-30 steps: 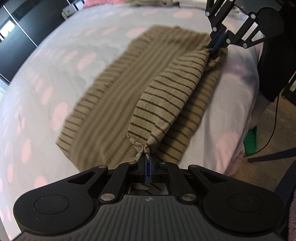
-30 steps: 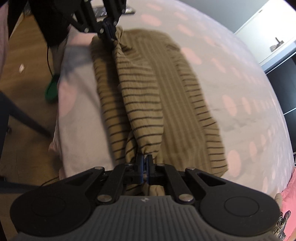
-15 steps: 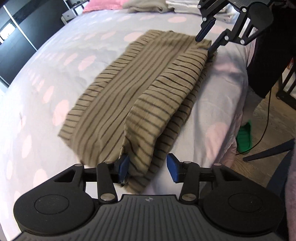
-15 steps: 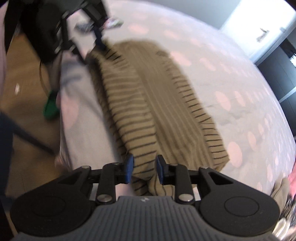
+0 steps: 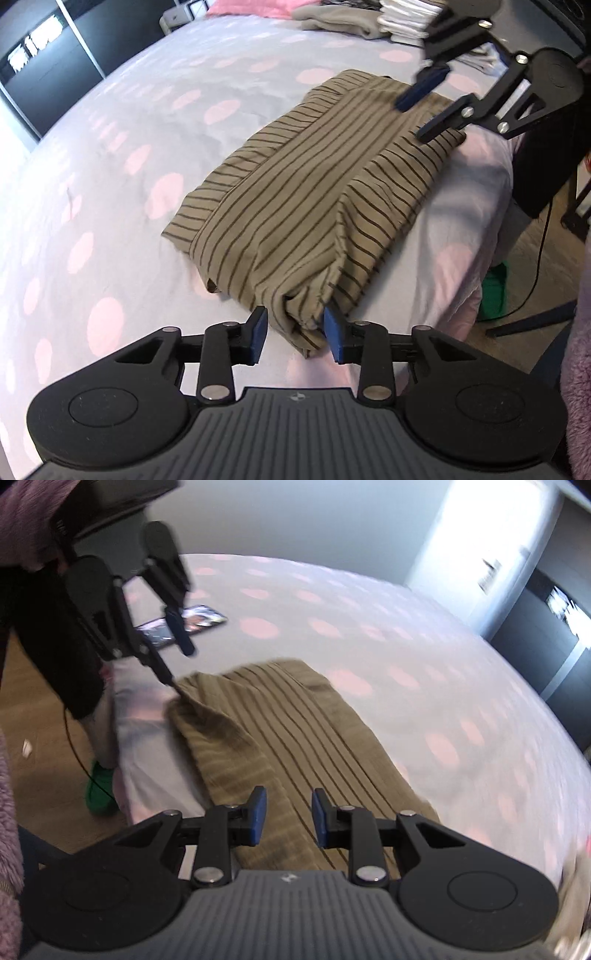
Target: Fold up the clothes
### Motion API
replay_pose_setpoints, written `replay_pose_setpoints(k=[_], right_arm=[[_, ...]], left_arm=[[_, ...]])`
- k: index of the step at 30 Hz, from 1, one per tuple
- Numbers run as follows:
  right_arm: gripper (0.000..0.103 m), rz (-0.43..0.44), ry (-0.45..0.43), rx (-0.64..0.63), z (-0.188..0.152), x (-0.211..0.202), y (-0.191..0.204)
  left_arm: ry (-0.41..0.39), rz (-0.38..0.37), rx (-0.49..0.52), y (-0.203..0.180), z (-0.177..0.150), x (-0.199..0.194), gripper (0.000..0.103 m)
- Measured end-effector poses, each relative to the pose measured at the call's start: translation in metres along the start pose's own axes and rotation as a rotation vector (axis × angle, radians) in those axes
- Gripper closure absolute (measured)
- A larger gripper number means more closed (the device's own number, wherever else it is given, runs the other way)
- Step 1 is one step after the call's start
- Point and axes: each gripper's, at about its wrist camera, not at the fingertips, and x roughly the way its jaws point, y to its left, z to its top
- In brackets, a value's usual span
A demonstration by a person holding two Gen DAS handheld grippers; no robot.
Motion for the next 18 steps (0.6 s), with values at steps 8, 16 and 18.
replay_pose_setpoints(k=[8, 16, 18], right_arm=[[0.074, 0.072, -0.035, -0.179, 0.038, 0.033, 0.024], [0.074, 0.140, -0.051, -0.350, 0.058, 0.060, 0.056], [0.075, 0.140, -0.049, -0.386, 0.059, 0.066, 0.061]], left_arm=[[-0.032, 0.087, 0.017, -0.021, -0.017, 0.016, 0.082], [-0.077, 0.147, 0.078, -0.030, -0.019, 0.028, 0.095], [-0.091, 0.145, 0.082, -0.029, -0.018, 0.028, 0.099]])
